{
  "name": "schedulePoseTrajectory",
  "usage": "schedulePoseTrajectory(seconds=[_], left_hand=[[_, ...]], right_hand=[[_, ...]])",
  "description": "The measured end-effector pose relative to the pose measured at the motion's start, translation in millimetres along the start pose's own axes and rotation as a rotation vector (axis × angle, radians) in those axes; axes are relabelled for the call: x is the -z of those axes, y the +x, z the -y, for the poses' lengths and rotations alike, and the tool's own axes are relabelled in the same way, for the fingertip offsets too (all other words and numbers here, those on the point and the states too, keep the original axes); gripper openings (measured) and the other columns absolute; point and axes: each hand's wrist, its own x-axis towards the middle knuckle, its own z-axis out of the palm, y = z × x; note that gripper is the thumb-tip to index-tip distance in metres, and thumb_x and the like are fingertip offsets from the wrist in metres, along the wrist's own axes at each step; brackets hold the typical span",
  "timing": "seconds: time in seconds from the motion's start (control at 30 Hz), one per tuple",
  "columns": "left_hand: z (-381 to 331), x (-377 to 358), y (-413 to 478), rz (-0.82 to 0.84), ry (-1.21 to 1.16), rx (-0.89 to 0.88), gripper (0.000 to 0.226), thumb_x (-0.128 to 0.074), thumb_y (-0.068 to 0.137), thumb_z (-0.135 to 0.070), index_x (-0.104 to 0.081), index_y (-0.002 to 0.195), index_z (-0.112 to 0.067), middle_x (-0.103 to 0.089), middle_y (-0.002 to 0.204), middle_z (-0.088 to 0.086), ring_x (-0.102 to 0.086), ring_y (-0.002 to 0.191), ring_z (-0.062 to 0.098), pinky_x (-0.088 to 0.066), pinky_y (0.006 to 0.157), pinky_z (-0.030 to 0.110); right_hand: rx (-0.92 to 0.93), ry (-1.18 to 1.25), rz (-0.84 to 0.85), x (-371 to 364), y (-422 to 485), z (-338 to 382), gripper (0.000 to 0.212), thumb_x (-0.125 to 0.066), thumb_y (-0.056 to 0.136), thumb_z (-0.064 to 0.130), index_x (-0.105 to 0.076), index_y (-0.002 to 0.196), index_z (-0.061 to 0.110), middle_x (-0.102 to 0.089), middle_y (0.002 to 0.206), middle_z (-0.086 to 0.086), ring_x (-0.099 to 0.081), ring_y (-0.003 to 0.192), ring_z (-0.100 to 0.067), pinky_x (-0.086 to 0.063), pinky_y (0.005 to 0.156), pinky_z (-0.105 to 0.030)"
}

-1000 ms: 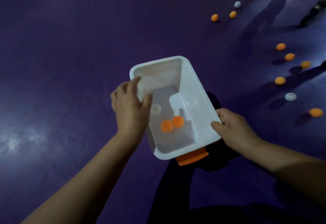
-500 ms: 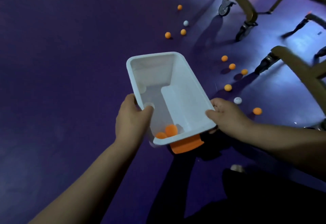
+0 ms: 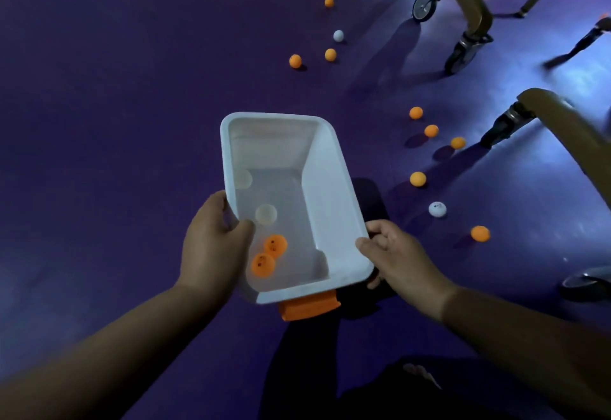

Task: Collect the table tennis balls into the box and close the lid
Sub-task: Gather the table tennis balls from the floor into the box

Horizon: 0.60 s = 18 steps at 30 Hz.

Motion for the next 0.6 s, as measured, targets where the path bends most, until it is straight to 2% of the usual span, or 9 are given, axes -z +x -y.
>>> schedulePoseTrajectory(seconds=[0.1, 0.17, 0.2, 0.27, 0.33, 0.37, 0.47, 0.6], left_hand=[[-12.4, -36.4, 12.2, 0.024, 0.010, -0.038, 0.032, -0.056, 0.083, -0.009, -0.050, 0.077, -0.040, -0.062, 0.084, -0.007, -0.064, 0.077, 0.019, -0.054, 0.062, 0.043], [-19.4, -63.5, 20.2, 0.025, 0.029, -0.043, 0.034, -0.056, 0.083, -0.007, -0.049, 0.077, -0.039, -0.061, 0.084, -0.009, -0.061, 0.078, 0.015, -0.051, 0.061, 0.036], [-21.9, -76.9, 24.3, 0.020, 0.040, -0.035, 0.034, -0.057, 0.082, -0.006, -0.049, 0.077, -0.038, -0.060, 0.084, -0.008, -0.061, 0.080, 0.016, -0.051, 0.063, 0.038], [-26.9, -101.6, 29.9, 0.011, 0.041, -0.006, 0.033, -0.058, 0.081, -0.006, -0.050, 0.077, -0.037, -0.061, 0.085, -0.006, -0.061, 0.081, 0.022, -0.053, 0.069, 0.046], [-30.1, -124.3, 33.0, 0.006, 0.023, 0.023, 0.034, -0.058, 0.082, -0.004, -0.052, 0.077, -0.038, -0.061, 0.085, -0.007, -0.061, 0.081, 0.024, -0.054, 0.072, 0.049], [-31.8, -134.4, 33.8, -0.004, 0.015, 0.028, 0.035, -0.058, 0.082, -0.002, -0.053, 0.078, -0.037, -0.062, 0.085, -0.008, -0.061, 0.080, 0.023, -0.053, 0.071, 0.047], [-34.8, -155.6, 37.5, -0.038, -0.009, 0.034, 0.034, -0.059, 0.082, 0.002, -0.055, 0.085, -0.031, -0.061, 0.081, -0.009, -0.060, 0.074, 0.018, -0.049, 0.064, 0.038], [-33.8, -169.1, 43.6, -0.082, -0.048, 0.073, 0.036, -0.058, 0.081, 0.006, -0.057, 0.102, -0.024, -0.062, 0.083, -0.008, -0.059, 0.072, 0.015, -0.045, 0.057, 0.030]], right_hand=[[-0.013, -0.003, -0.122, 37.2, 23.8, -32.4, 0.011, -0.052, 0.095, 0.022, -0.058, 0.104, 0.020, -0.063, 0.072, -0.004, -0.059, 0.053, -0.014, -0.049, 0.048, -0.029], [0.006, -0.123, -0.219, 70.3, 41.0, -60.3, 0.012, -0.054, 0.094, 0.019, -0.060, 0.104, 0.017, -0.062, 0.069, 0.001, -0.060, 0.051, -0.012, -0.050, 0.051, -0.031], [0.042, -0.242, -0.272, 88.4, 48.6, -74.3, 0.013, -0.055, 0.093, 0.018, -0.062, 0.104, 0.016, -0.064, 0.071, 0.002, -0.062, 0.054, -0.011, -0.052, 0.056, -0.033], [0.113, -0.518, -0.386, 124.4, 61.4, -103.5, 0.015, -0.056, 0.091, 0.014, -0.066, 0.103, 0.016, -0.071, 0.084, 0.000, -0.068, 0.073, -0.019, -0.052, 0.067, -0.035], [0.104, -0.720, -0.548, 158.3, 72.2, -131.3, 0.017, -0.059, 0.088, 0.007, -0.070, 0.101, 0.011, -0.071, 0.097, -0.006, -0.065, 0.088, -0.030, -0.049, 0.070, -0.035], [0.107, -0.774, -0.628, 173.3, 77.7, -145.1, 0.017, -0.062, 0.085, 0.003, -0.071, 0.098, 0.009, -0.070, 0.097, -0.010, -0.063, 0.088, -0.034, -0.049, 0.069, -0.037], [0.088, -0.809, -0.785, 208.4, 95.3, -183.8, 0.015, -0.067, 0.078, 0.000, -0.071, 0.092, 0.004, -0.067, 0.094, -0.016, -0.059, 0.087, -0.038, -0.052, 0.074, -0.044], [-0.049, -0.812, -0.734, 226.6, 114.6, -208.2, 0.025, -0.067, 0.085, 0.011, -0.067, 0.107, 0.002, -0.062, 0.110, -0.018, -0.055, 0.101, -0.039, -0.046, 0.086, -0.046]])
